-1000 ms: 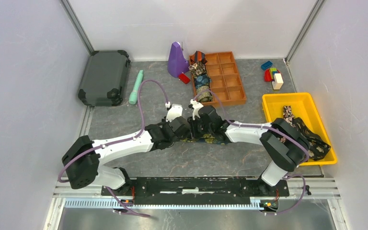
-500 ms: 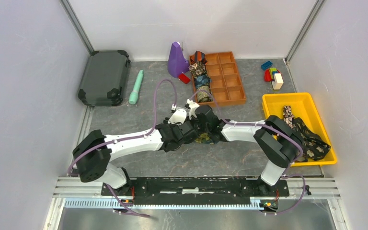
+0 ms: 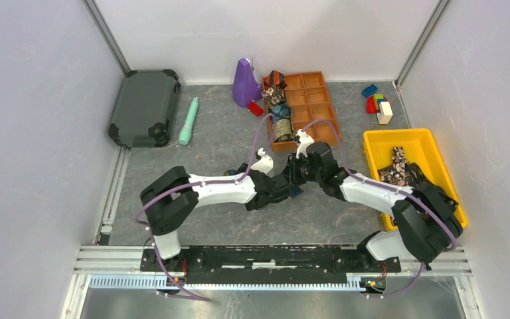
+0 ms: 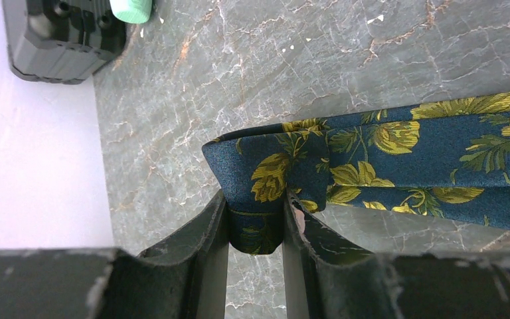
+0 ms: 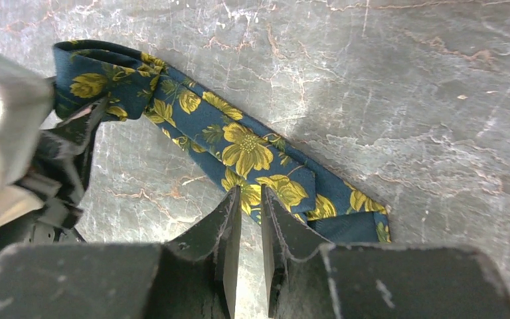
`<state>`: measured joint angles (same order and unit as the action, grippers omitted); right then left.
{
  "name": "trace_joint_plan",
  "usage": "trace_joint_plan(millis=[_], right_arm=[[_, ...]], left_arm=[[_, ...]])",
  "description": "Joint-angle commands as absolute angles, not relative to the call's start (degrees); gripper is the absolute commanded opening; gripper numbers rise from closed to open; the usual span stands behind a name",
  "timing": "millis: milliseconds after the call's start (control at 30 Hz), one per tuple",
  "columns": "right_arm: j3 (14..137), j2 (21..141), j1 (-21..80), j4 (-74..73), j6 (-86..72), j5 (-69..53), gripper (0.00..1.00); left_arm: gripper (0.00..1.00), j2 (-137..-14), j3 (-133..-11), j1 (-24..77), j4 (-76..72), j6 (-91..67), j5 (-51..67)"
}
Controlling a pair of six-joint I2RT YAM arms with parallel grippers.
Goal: Roll the ties
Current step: Roll the tie at the center of the board.
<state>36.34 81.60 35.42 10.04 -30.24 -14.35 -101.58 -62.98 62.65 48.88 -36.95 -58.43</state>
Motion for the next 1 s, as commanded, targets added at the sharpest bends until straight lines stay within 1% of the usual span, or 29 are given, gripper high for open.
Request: trace_joint_plan(millis=[0,367,467,600,767,900,967], right_arm=[[35.04,77.06,34.25,8.58,-28.44,-13.54,0.23],[33.57,71.98,33.23,6.67,-28.00,-13.10,0.23],[33.49,70.92,32.96,5.87,-27.81,-12.75,0.22],[33.14,69.76,32.70,5.63,-27.84,-12.66,0.22],[32.88,68.97,32.60,5.26,-27.68,-12.66,0.22],[32.78,68.48,32.52,5.19,-27.75,-12.74,0.22],[32.78,68.27,32.42,5.03,-27.68,-12.68,0.22]], left_arm=[[0.17,-105.50,-66.45,63.04,51.88,-40.83,-62.92],[0.15,-115.56,-73.31,63.76,55.73,-43.20,-63.75],[0.14,-117.38,-74.78,63.88,55.57,-42.94,-62.23],[0.15,-118.80,-75.50,63.89,51.00,-38.42,-57.98],[0.22,-119.99,-77.08,63.86,48.28,-33.85,-53.01],[0.26,-120.41,-78.39,63.81,48.26,-32.93,-51.59],[0.29,-120.24,-78.57,63.83,48.25,-32.65,-51.27]])
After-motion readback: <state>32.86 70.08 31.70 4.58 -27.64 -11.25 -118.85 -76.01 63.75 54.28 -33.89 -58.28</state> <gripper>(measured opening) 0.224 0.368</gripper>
